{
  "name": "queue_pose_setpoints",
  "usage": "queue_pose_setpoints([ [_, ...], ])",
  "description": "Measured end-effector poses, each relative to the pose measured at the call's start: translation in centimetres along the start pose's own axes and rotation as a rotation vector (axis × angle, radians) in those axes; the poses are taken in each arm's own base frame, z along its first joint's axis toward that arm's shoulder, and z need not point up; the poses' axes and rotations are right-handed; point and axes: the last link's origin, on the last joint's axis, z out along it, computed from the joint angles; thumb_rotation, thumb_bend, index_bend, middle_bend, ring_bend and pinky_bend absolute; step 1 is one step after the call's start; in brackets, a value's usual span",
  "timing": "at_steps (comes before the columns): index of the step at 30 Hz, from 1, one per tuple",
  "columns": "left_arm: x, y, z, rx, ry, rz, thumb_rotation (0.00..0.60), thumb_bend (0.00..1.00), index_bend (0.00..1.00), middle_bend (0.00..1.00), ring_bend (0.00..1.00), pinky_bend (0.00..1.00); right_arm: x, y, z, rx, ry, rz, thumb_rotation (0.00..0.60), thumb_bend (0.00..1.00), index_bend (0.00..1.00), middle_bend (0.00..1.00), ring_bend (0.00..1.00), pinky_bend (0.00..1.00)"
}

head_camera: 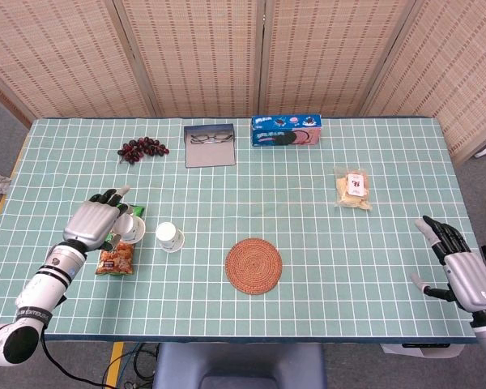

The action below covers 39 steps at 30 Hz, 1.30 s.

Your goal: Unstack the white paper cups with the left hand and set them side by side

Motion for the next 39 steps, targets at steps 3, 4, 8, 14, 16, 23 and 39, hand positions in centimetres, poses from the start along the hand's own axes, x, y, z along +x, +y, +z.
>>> queue_pose_setpoints([
  [3,-0.4,-0.1,0.3,-0.004,-0.005,-0.008,0.600,0.41,0.36,0.00,0.00,0.13,0.1,0.0,0.0,0.000,0.002,0.002,0.600,0.25,0.00,0.00,0.00,0.00],
  [4,-0.5,-0.1,0.4,-0.004,-0.007,-0.010,0.600,0.41,0.36,0.00,0.00,0.13,0.1,0.0,-0.1,0.000,0.004,0.003,0.600,0.25,0.00,0.00,0.00,0.00],
  [8,-1.1,-0.3,0.9,-0.006,-0.017,-0.018,0.600,0.41,0.36,0.00,0.00,0.13,0.2,0.1,-0.1,0.001,0.010,0.004,0.600,0.25,0.00,0.00,0.00,0.00],
  [14,-1.8,-0.3,1.1,-0.014,-0.028,-0.036,0.600,0.40,0.36,0.00,0.00,0.13,0.3,0.0,-0.2,0.004,0.011,0.006,0.600,0.25,0.00,0.00,0.00,0.00],
  [16,-2.0,-0.3,1.1,-0.016,-0.030,-0.041,0.600,0.41,0.36,0.00,0.00,0.13,0.3,0.0,-0.2,0.006,0.012,0.007,0.600,0.25,0.00,0.00,0.00,0.00],
  [23,-3.1,0.1,1.7,-0.034,-0.048,-0.064,0.600,0.41,0.36,0.00,0.00,0.13,0.4,0.0,-0.4,0.012,0.014,0.011,0.600,0.25,0.00,0.00,0.00,0.00],
  [39,-5.0,0.3,3.0,-0.047,-0.069,-0.089,0.600,0.41,0.36,0.00,0.00,0.13,0.7,-0.1,-0.9,0.025,0.028,0.015,0.600,0.25,0.00,0.00,0.00,0.00],
])
